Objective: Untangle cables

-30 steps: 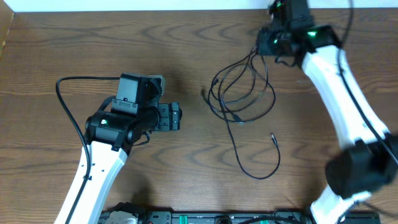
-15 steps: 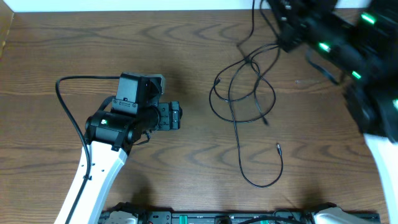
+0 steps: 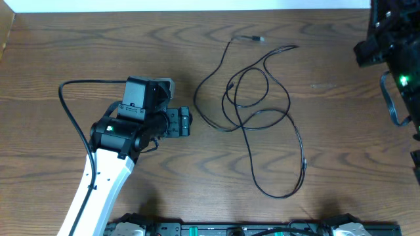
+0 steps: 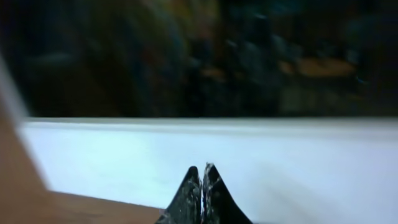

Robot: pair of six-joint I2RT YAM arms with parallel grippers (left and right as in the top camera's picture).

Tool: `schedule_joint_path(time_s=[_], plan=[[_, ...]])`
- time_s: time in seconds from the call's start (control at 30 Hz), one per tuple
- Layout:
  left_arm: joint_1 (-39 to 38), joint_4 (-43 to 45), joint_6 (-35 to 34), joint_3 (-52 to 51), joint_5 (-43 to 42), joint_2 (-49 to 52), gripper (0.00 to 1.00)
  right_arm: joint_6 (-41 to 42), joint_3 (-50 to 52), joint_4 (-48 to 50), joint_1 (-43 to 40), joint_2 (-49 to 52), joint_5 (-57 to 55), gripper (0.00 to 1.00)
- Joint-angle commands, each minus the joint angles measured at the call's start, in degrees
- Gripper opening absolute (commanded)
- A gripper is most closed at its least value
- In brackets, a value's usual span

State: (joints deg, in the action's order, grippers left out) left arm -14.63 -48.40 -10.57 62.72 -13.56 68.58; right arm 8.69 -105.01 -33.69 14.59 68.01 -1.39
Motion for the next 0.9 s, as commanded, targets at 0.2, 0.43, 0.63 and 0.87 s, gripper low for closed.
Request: schedule_joint_path(time_s=[0.2,0.43,0.63,0.87], plan=[[0.17,0.59,1.51,-0.15,1.05,0.28,0.85,-1.09,0.02,-18.78,-1.01,11.06,-3.63,0.32],[4.94,5.70,-5.51,0.13,4.11,0.17,0.85,-14.80,0.02,-30.23,-0.42,25.86,14.38,0.62],[13.38,5.25,-14.25,3.30,2.27,-1.38,0.85,-30.51,0.02,-38.73,3.28,37.90,20.17,0.84],[21.88,4.61,-14.12,4.22,2.29,-6.69,0.85,-44.02,0.02,-44.65,9.88,47.78,20.20,0.99]])
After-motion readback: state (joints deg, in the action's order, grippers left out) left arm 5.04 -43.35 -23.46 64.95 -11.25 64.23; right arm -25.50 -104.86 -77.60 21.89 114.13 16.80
